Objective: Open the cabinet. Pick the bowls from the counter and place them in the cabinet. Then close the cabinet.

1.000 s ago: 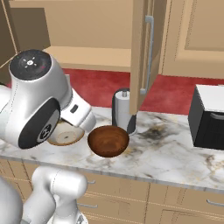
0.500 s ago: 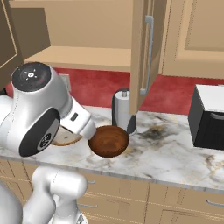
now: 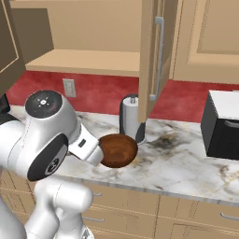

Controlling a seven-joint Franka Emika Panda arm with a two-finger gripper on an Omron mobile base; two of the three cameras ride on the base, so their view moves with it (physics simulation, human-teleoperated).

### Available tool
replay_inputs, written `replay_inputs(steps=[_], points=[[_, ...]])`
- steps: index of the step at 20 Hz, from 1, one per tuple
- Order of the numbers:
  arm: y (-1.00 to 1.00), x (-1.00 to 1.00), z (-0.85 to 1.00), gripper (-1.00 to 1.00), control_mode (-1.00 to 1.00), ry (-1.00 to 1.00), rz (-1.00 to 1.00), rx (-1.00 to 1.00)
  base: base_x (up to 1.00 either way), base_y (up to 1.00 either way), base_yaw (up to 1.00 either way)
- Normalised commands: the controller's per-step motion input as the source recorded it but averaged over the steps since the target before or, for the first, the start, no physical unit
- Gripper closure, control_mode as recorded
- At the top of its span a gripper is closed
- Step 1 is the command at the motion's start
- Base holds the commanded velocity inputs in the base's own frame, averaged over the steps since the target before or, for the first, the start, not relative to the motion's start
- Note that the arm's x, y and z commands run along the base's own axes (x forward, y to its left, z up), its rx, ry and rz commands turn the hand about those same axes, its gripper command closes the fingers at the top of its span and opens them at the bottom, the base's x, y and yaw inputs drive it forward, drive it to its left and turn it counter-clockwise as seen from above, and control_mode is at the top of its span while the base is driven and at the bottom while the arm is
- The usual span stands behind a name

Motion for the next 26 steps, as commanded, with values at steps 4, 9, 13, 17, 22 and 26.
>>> replay_inputs(steps=[4,9,13,17,22,26], points=[[-0.13,0.03,-0.55,-1.0,-1.0,0.1,-0.08,0.0,0.0,0.0,0.0],[-0.2,0.31,-0.31,-1.0,-1.0,0.08,-0.08,0.0,0.0,0.0,0.0],[-0.05,0.71,-0.13,-1.0,-1.0,0.04,-0.02,0.0,0.0,0.0,0.0],[0.0,0.81,-0.06,-1.0,-1.0,0.09,0.0,0.0,0.0,0.0,0.0],[-0.13,0.54,-0.17,-1.0,-1.0,0.05,0.0,0.0,0.0,0.0,0.0],[-0.34,0.27,-0.31,-1.0,-1.0,0.03,0.0,0.0,0.0,0.0,0.0]])
